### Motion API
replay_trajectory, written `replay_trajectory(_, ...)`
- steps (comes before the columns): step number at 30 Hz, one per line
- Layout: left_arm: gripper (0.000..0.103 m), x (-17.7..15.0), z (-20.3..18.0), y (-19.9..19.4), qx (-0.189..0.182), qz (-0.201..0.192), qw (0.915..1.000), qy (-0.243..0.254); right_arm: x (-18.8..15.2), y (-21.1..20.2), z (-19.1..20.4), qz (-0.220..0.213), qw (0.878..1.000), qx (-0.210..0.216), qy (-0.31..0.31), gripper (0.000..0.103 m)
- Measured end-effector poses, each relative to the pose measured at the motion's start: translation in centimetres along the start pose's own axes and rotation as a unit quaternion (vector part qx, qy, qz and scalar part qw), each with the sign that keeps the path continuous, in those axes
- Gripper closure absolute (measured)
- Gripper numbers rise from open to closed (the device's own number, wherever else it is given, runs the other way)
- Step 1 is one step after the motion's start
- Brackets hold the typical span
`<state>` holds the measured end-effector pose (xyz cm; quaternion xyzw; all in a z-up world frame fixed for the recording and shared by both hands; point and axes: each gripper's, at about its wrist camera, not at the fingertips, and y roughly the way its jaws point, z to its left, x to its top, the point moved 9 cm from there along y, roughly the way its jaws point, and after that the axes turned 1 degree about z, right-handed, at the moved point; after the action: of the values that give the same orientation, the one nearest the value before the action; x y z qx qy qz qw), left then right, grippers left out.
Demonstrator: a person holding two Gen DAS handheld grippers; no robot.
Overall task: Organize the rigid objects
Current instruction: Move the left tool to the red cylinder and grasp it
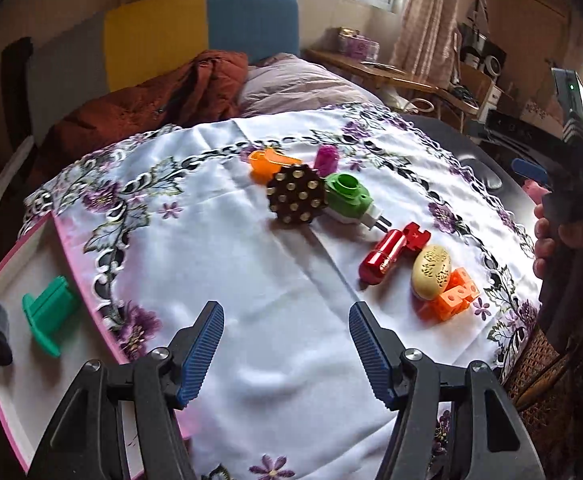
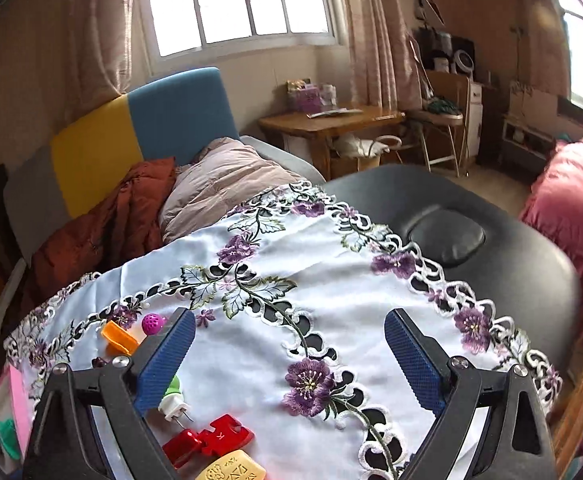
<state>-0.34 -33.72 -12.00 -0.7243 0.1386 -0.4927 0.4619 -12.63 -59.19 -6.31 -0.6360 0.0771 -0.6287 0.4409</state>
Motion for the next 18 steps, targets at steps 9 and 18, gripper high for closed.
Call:
replay_trajectory(9,0.042,2.2,-4.9,5.3,-0.050,0.037,0.9961,0.063,-1.2,1.5,-0.7,0.039,0.999,0.005,0.023,0.006)
replay_trajectory(18,0.049,3.8,-8.7,9.8,-0.062,0.063,0.9881,0.126,-1.5,2.1,-0.6,0.051,0.998,0.011,0.027,0.006)
